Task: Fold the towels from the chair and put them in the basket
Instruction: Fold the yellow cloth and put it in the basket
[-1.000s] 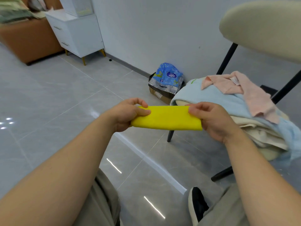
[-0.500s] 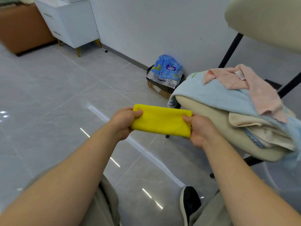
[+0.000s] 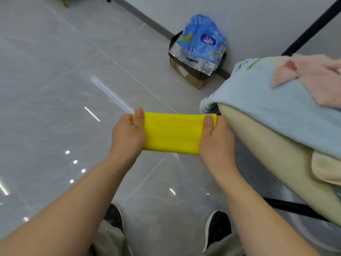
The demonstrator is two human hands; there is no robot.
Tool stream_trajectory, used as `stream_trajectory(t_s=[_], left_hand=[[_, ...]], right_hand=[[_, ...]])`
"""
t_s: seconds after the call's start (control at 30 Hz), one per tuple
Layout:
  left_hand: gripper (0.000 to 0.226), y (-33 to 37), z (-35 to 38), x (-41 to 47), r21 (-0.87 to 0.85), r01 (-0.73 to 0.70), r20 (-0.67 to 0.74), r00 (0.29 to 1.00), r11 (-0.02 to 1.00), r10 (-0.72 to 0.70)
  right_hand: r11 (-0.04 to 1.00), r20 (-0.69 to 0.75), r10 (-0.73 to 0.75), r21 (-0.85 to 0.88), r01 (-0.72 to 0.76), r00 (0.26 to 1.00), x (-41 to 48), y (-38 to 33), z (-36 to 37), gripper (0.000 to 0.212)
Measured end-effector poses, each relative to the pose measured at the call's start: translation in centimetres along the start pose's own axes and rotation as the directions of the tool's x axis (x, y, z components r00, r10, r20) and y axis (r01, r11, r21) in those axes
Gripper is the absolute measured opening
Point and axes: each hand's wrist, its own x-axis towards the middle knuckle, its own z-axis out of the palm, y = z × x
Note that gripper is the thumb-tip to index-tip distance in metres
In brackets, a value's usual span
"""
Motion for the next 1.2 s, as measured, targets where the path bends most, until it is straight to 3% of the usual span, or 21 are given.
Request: stream_trajectory(t_s=[0.2, 0.4, 0.57, 0.7, 0.87, 1.2], left_hand=[[0.036, -0.3, -4.9, -1.4, 0.046, 0.116, 0.051, 0.992, 0.992, -0.118], [0.033, 10.5, -20.2, -7.3, 0.043, 0.284, 0.117, 0.951, 0.958, -0.287], [0.032, 22.8, -34.5, -9.3, -0.021, 0.226, 0.126, 0.967, 0.974, -0.222], [0.032, 28.6, -42.3, -7.4, -0.036, 0.15, 0.115, 0.983, 0.988, -0.145], [0.033, 30.9, -46.9, -4.6, -0.085, 0.132, 0.083, 0.989, 0.988, -0.125], [0.034, 36.4, -51.2, 8.4, -0.023, 0.012, 0.061, 0.998, 1.0, -0.01]], right_hand=[[0.985, 0.189, 0.173, -0.027, -0.171, 0.967, -2.6, -4.5, 0.0, 0.027], [0.973, 0.33, 0.207, -0.163, -0.161, 0.921, -9.0, -20.4, -9.4, 0.029], [0.972, 0.342, 0.195, -0.195, -0.133, 0.919, -12.6, -36.5, -16.9, 0.038], [0.982, 0.319, 0.119, -0.175, -0.065, 0.94, -13.2, -45.6, -18.8, 0.043], [0.992, 0.276, 0.006, -0.124, 0.029, 0.961, -12.8, -52.2, -18.1, 0.039], [0.997, 0.189, -0.053, -0.05, 0.064, 0.981, -5.2, -61.1, -12.0, 0.04]])
